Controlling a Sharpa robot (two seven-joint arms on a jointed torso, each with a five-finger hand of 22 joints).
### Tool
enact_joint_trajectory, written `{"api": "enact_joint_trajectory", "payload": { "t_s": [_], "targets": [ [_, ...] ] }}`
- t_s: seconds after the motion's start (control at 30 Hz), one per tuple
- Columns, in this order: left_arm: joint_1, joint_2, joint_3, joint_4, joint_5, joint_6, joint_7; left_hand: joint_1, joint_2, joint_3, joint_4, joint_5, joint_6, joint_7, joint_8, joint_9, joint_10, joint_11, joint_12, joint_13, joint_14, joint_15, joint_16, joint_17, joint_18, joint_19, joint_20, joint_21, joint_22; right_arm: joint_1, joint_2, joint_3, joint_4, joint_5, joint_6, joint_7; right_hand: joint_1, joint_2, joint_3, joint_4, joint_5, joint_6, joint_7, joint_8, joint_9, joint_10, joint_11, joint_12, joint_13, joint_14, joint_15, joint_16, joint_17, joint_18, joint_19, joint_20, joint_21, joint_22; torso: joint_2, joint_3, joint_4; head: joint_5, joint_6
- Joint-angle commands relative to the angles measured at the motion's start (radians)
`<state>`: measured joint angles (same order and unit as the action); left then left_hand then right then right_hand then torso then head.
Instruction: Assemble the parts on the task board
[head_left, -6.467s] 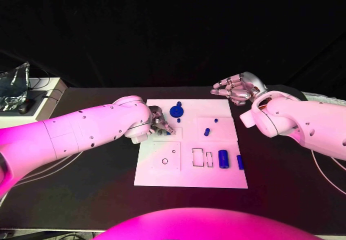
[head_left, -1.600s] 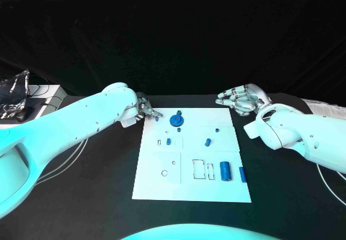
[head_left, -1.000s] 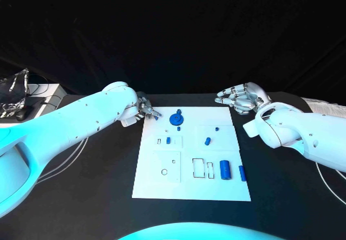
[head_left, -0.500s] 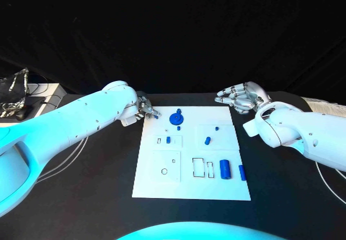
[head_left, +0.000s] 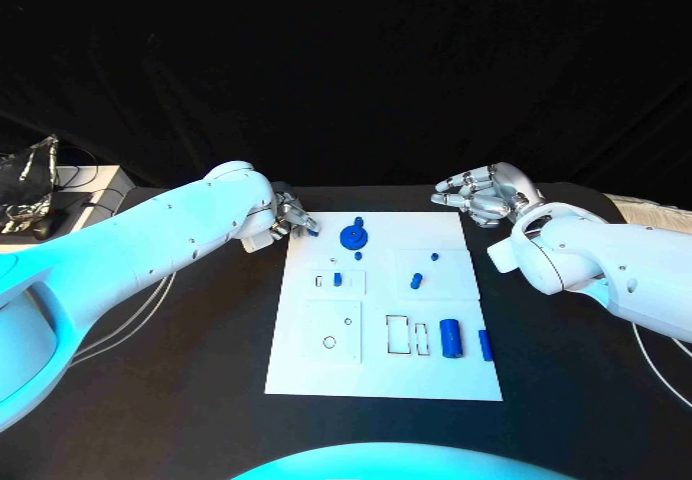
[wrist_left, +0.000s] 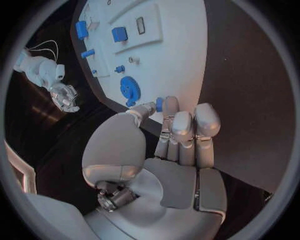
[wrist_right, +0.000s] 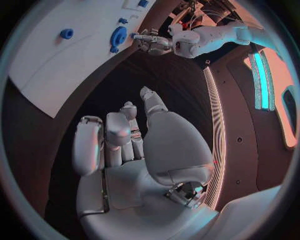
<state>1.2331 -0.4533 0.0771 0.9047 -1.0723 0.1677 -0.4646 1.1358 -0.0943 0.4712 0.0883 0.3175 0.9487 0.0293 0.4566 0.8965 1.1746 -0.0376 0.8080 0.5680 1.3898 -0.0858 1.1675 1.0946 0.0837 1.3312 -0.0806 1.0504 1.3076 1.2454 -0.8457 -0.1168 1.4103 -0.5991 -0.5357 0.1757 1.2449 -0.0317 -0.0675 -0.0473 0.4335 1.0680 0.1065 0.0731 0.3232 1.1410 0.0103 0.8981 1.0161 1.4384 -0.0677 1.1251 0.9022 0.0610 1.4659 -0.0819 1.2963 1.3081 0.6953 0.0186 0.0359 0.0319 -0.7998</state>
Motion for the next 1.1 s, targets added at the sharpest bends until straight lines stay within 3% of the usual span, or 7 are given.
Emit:
{"api": "enact_joint_trajectory", "payload": {
  "t_s": [0.03, 0.4, 0.53, 0.7, 0.87, 1.0, 1.1],
  "targets": [
    [0.001, -0.005, 0.0, 0.013, 0.037, -0.017, 0.021, -0.01, -0.004, 0.138, -0.129, 0.003, -0.003, 0.001, 0.002, 0.003, 0.009, -0.003, -0.005, -0.001, -0.001, 0.001, 0.006, 0.002, -0.008, 0.001, -0.003, 0.008, 0.103, 0.0, 0.001, 0.001, -0.001, -0.009, 0.004, 0.011, -0.004, 0.009, 0.001, -0.006, 0.006, 0.001, 0.006, -0.006, -0.001, -0.004, -0.002, -0.002, -0.001, 0.001, 0.002, -0.002, 0.001, 0.0, 0.079, 0.003, -0.005, 0.19, -0.001, -0.0003, 0.0006, 0.003, -0.001],
    [0.001, -0.084, 0.001, 0.146, 0.137, -0.051, -0.001, -0.024, -0.036, 0.175, -0.164, 0.095, 0.026, -0.002, -0.006, 0.002, 0.036, -0.011, -0.017, -0.005, 0.019, -0.005, 0.025, 0.033, -0.013, 0.016, -0.013, 0.034, 0.109, 0.0, 0.003, 0.0, -0.015, 0.0, -0.003, 0.032, -0.004, 0.009, -0.004, -0.011, 0.006, -0.002, 0.006, -0.005, -0.005, -0.022, -0.002, -0.048, -0.04, -0.01, 0.002, -0.047, -0.04, 0.009, 0.069, 0.005, -0.057, 0.176, -0.009, 0.0004, 0.0027, 0.01, 0.0],
    [0.001, -0.127, 0.002, 0.221, 0.181, -0.054, -0.014, -0.026, -0.048, 0.156, -0.178, 0.196, 0.048, -0.005, -0.014, -0.001, 0.056, -0.016, -0.027, -0.011, 0.028, -0.009, 0.03, 0.044, -0.018, 0.028, -0.02, 0.052, 0.114, 0.0, 0.008, 0.0, -0.026, 0.025, -0.02, 0.074, 0.001, 0.013, -0.003, -0.014, 0.007, -0.019, 0.013, -0.005, -0.01, -0.018, 0.0, -0.13, -0.128, -0.021, 0.002, -0.189, -0.153, 0.039, 0.04, 0.006, -0.303, 0.097, -0.014, 0.0011, 0.0027, 0.014, -0.001],
    [-0.002, -0.185, 0.001, 0.313, 0.212, -0.073, -0.031, -0.026, -0.041, 0.13, -0.193, 0.213, 0.077, -0.007, -0.062, 0.003, 0.076, -0.019, -0.057, -0.005, 0.035, -0.013, 0.014, 0.058, -0.025, 0.035, -0.028, 0.066, 0.116, 0.0, 0.013, 0.0, -0.045, 0.104, -0.02, 0.139, 0.031, 0.011, 0.024, -0.042, 0.0, -0.045, 0.026, -0.01, -0.039, -0.009, 0.008, -0.307, -0.3, -0.026, 0.013, -0.431, -0.26, 0.088, -0.012, 0.02, -0.947, -0.213, -0.018, 0.0032, 0.0015, 0.014, -0.002],
    [-0.011, -0.235, 0.0, 0.392, 0.227, -0.083, -0.043, -0.031, -0.042, 0.133, -0.192, 0.216, 0.083, -0.009, -0.07, 0.017, 0.082, -0.021, -0.062, 0.004, 0.039, -0.014, 0.008, 0.058, -0.026, 0.04, -0.03, 0.079, 0.12, 0.0, 0.015, -0.001, -0.066, 0.196, 0.011, 0.176, 0.078, 0.02, 0.065, -0.072, -0.067, -0.101, 0.066, -0.006, -0.102, -0.053, 0.065, -0.548, -0.553, -0.147, 0.08, -0.735, -0.381, 0.053, -0.191, 0.08, -1.208, -0.417, -0.023, 0.005, 0.002, 0.016, -0.006],
    [-0.023, -0.264, -0.001, 0.444, 0.226, -0.097, -0.053, -0.041, -0.041, 0.14, -0.194, 0.217, 0.084, -0.011, -0.069, 0.023, 0.086, -0.022, -0.064, 0.008, 0.04, -0.016, 0.008, 0.057, -0.027, 0.041, -0.031, 0.082, 0.121, 0.0, 0.019, -0.001, -0.082, 0.264, 0.039, 0.201, 0.075, 0.007, 0.102, -0.079, -0.073, -0.131, 0.085, -0.013, -0.213, -0.033, 0.124, -0.802, -0.955, -0.267, 0.17, -1.061, -0.622, 0.031, -0.384, 0.17, -1.234, -0.678, -0.027, 0.0069, 0.0026, 0.019, -0.011],
    [-0.03, -0.275, -0.003, 0.47, 0.211, -0.105, -0.06, -0.059, -0.041, 0.154, -0.199, 0.22, 0.081, -0.013, -0.058, 0.033, 0.087, -0.023, -0.061, 0.011, 0.041, -0.017, 0.011, 0.059, -0.027, 0.043, -0.032, 0.085, 0.122, 0.0, 0.021, -0.001, -0.089, 0.295, 0.048, 0.212, 0.082, 0.015, 0.109, -0.075, -0.07, -0.156, 0.091, -0.011, -0.264, -0.038, 0.135, -0.832, -0.958, -0.299, 0.193, -1.064, -0.791, 0.038, -0.481, 0.213, -1.218, -0.873, -0.028, 0.0074, 0.0023, 0.023, -0.012]
  ]
}}
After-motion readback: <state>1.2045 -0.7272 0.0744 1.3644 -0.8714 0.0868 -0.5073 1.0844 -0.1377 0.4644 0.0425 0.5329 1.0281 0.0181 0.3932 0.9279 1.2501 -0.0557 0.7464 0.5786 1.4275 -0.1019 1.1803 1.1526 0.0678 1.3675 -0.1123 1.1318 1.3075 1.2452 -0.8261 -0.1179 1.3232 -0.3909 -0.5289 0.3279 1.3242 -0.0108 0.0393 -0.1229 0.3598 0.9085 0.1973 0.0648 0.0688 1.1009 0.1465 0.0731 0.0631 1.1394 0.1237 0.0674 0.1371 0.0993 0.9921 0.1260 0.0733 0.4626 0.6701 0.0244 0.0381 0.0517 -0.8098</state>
